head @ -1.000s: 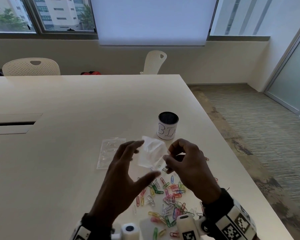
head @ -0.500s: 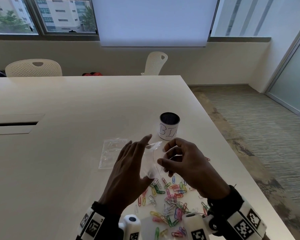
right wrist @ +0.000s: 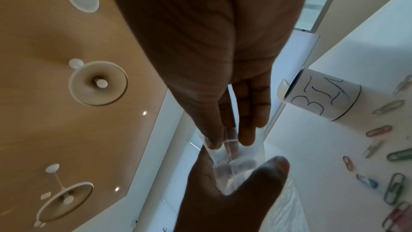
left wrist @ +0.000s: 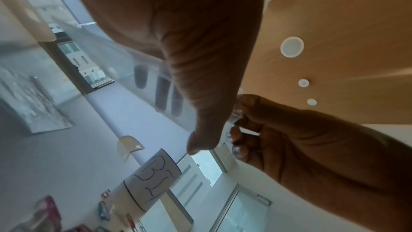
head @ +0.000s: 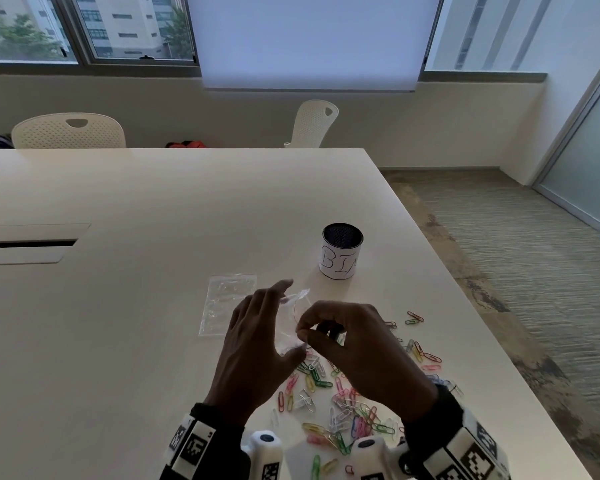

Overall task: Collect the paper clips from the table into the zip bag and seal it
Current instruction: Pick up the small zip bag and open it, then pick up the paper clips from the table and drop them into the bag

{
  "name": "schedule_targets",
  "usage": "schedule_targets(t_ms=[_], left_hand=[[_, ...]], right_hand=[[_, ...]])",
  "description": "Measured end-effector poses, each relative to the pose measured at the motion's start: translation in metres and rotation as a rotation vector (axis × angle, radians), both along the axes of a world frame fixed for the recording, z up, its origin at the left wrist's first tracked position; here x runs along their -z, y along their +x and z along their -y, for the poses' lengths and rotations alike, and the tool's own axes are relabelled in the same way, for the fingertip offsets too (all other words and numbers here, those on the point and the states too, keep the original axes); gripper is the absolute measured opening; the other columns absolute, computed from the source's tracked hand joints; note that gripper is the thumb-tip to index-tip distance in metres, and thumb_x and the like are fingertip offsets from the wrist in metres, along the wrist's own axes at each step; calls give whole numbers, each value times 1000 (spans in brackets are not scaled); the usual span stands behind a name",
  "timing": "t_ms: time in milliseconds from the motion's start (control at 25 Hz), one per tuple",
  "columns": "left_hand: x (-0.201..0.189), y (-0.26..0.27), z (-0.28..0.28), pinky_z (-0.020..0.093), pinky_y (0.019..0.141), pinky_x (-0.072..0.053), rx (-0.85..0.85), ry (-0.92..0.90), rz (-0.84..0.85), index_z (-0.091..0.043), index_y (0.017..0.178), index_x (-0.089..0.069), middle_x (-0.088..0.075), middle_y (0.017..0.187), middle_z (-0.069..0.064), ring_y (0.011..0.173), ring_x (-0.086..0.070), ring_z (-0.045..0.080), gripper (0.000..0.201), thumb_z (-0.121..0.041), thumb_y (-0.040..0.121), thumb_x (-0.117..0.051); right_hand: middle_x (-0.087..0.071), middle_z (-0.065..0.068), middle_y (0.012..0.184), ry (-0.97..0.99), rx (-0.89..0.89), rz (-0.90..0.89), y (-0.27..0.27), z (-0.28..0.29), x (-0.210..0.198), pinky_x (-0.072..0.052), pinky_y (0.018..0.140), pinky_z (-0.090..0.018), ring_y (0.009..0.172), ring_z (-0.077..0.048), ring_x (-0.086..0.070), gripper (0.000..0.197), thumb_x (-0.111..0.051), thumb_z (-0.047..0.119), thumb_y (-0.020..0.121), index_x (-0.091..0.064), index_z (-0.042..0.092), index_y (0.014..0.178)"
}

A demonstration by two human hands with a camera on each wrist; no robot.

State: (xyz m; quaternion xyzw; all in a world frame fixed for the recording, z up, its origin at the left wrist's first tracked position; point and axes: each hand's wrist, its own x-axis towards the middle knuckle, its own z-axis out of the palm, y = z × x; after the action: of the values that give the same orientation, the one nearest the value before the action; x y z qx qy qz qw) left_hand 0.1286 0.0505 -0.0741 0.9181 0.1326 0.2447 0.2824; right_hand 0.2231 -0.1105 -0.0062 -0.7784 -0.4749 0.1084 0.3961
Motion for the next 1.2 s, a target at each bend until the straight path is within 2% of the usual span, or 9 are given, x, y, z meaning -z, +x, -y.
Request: schedule_targets(t_ms=[200,360,440,560,680,800,920,1080,1200], left_hand=[[5,-3,-4,30,107,-44,-20,-46,15,-35,146,-39,-60,126,-13,119,-52,6,85,-29,75,-85],[12,-11,-20,33,100,-49,-61,-94,8,-28,144,-44,-59,116,-12,111,-55,9,83,-25,73,-86],[16,-16,-29,32,100,-49,-50,-110,-23,-29,144,-41,-56,117,-11,111,-54,10,84,-23,74,-86],[19,-18,-39,31,98,-49,-19,-125,-78,-30,144,-40,-54,119,-12,111,-54,9,82,-22,76,-85],[18,-17,-43,27,95,-46,-2,-130,-101,-28,142,-42,-54,120,-12,111,-53,8,78,-22,77,-84],[19,-16,-44,20,92,-41,4,-121,-95,-28,142,-43,-53,120,-12,110,-51,6,77,-21,77,-85],[21,-15,-43,18,93,-39,12,-115,-95,-27,142,-42,-52,122,-12,111,-51,5,79,-23,77,-86],[22,-15,-44,21,95,-39,18,-116,-97,-28,142,-42,-52,123,-12,113,-50,5,80,-21,76,-86],[22,-16,-42,21,97,-39,27,-105,-101,-28,143,-41,-50,126,-13,115,-48,4,81,-22,76,-86]], right_hand=[[-71,20,97,-36,-73,21,0,-9,9,-53,75,-11,87,4,-66,7,-67,30,97,-72,28,102],[-73,13,90,-22,186,2,39,-9,19,-58,74,-18,80,-1,-70,5,-67,26,98,-72,23,98],[-76,6,95,-118,202,29,60,-12,29,-58,78,-22,82,-3,-70,7,-70,19,97,-74,18,102],[-73,-4,120,-304,52,106,78,-31,49,-59,92,-32,100,-12,-69,25,-68,17,98,-70,12,122],[-58,-3,144,-445,-41,203,88,-49,62,-49,107,-36,129,-20,-56,38,-57,15,102,-59,16,140],[-48,-2,152,-564,-138,242,89,-57,69,-40,115,-37,140,-20,-42,47,-47,9,104,-50,20,149],[-47,0,151,-599,-220,246,81,-53,69,-40,116,-37,139,-18,-40,42,-45,18,106,-53,20,147],[-48,6,146,-645,-291,271,62,-34,66,-47,105,-33,130,-12,-46,56,-62,55,94,-55,27,142],[-53,6,141,-584,-257,278,50,-26,76,-49,103,-29,123,-10,-51,48,-72,43,91,-61,28,136]])
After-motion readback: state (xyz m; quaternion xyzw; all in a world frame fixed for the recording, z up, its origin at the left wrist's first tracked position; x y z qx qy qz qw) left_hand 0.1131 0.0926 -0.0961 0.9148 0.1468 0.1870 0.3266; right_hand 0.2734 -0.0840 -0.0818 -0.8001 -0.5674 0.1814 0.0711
